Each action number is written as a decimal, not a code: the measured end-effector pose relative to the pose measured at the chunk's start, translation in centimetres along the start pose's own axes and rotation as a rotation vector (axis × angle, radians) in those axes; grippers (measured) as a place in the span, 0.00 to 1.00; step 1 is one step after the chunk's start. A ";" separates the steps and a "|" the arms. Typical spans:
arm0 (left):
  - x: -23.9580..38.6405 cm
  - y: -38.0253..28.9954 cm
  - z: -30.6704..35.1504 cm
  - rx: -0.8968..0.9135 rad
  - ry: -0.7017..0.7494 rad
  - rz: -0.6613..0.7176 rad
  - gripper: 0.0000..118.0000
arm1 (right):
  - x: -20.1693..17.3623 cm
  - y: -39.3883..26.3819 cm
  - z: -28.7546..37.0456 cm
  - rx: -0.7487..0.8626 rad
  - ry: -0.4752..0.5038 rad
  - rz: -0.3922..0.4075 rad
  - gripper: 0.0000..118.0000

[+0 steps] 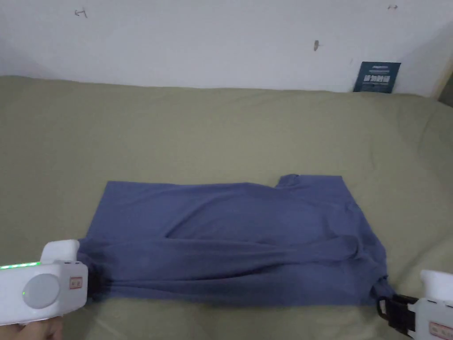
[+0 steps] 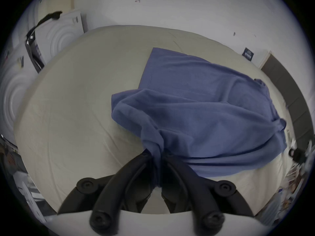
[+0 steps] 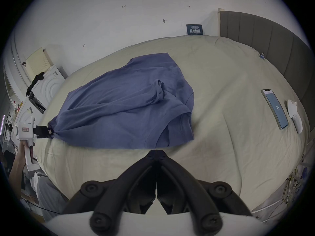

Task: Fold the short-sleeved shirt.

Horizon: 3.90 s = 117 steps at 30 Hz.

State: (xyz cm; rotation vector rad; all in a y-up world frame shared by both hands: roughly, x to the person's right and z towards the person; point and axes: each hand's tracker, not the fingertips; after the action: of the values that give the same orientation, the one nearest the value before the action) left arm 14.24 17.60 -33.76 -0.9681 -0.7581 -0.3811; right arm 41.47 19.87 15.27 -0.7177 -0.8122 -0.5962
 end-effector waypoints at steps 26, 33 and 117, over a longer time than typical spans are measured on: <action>-0.2 0.4 3.4 -0.016 -0.021 -0.020 0.07 | 1.0 3.1 -1.3 -0.074 -0.016 0.018 0.08; -2.1 -3.2 8.2 -0.014 -0.048 -0.043 0.07 | 0.9 -0.7 3.9 -0.078 0.019 0.018 0.08; -2.7 8.4 -1.9 -0.031 -0.031 -0.049 0.01 | 1.7 12.4 -7.0 -0.105 0.000 0.022 0.02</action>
State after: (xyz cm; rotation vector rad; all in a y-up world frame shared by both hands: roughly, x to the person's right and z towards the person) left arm 18.18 20.37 -41.37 -0.9876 -0.8074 -0.4224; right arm 54.25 21.86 9.16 -0.8212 -0.7762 -0.6223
